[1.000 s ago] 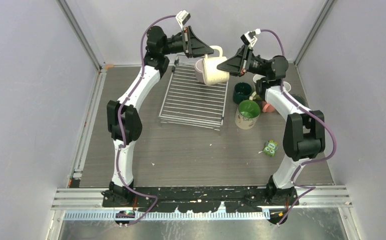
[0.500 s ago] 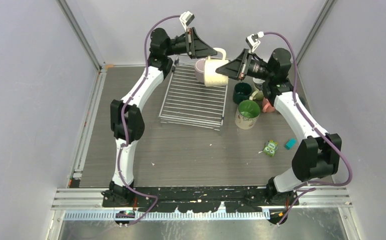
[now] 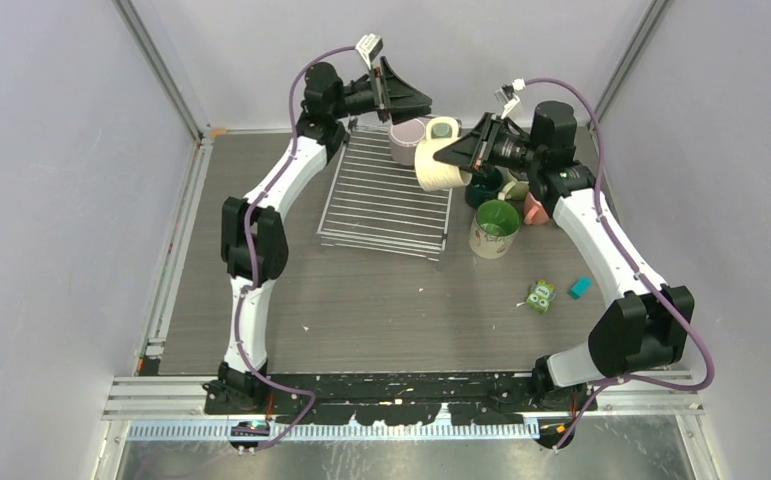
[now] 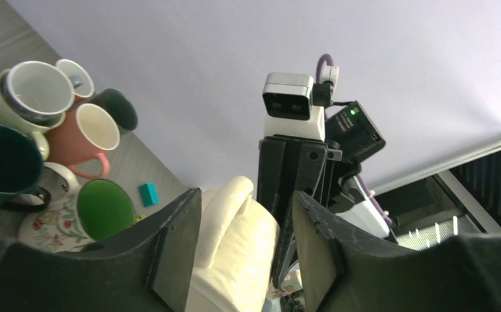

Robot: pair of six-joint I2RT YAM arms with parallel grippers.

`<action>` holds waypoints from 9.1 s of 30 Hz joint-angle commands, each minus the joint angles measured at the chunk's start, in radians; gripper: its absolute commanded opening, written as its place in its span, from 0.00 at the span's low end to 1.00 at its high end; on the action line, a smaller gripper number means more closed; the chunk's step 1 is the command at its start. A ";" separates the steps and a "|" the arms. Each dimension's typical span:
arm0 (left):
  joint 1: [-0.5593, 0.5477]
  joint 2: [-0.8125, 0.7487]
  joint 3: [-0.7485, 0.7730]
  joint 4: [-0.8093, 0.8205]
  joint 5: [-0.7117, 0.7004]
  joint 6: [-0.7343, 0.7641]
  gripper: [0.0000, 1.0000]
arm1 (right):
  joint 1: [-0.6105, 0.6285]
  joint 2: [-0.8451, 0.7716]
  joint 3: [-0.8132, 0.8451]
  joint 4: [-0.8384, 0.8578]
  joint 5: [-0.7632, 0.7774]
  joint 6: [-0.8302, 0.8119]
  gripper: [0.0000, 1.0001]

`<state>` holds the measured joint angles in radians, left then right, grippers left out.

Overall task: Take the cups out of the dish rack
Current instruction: Place the cup at the center of the board, then unload the cup from the dish rack.

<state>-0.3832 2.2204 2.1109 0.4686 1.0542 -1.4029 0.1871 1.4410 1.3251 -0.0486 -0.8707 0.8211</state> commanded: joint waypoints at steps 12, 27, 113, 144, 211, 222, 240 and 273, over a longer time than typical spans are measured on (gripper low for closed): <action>0.009 -0.112 -0.033 -0.536 -0.193 0.392 0.85 | 0.004 -0.081 0.165 -0.398 0.308 -0.161 0.01; -0.031 -0.396 -0.271 -0.817 -0.430 0.625 1.00 | -0.020 -0.186 0.221 -0.853 0.693 -0.234 0.01; -0.299 -0.890 -0.782 -0.994 -0.474 0.911 1.00 | -0.250 0.111 -0.218 -0.555 1.064 0.097 0.33; -0.298 -0.597 -0.417 -1.035 -0.722 0.941 1.00 | -0.211 -0.252 -0.208 -0.721 0.967 -0.026 1.00; -0.218 0.484 0.487 -0.663 -1.115 1.118 0.56 | -0.187 -0.472 -0.232 -0.862 0.849 -0.160 1.00; -0.218 0.525 0.498 -0.613 -1.136 1.137 0.55 | -0.187 -0.467 -0.263 -0.842 0.846 -0.172 1.00; -0.216 0.565 0.503 -0.519 -1.177 1.162 0.39 | -0.187 -0.439 -0.289 -0.806 0.839 -0.178 1.00; -0.238 0.322 0.309 -0.437 -1.143 1.272 0.00 | -0.187 -0.474 -0.304 -0.796 0.817 -0.174 1.00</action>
<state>-0.6178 2.6755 2.4058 -0.0631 -0.1001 -0.1482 -0.0029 0.9905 1.0149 -0.8745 -0.0406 0.6556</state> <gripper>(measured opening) 0.134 0.996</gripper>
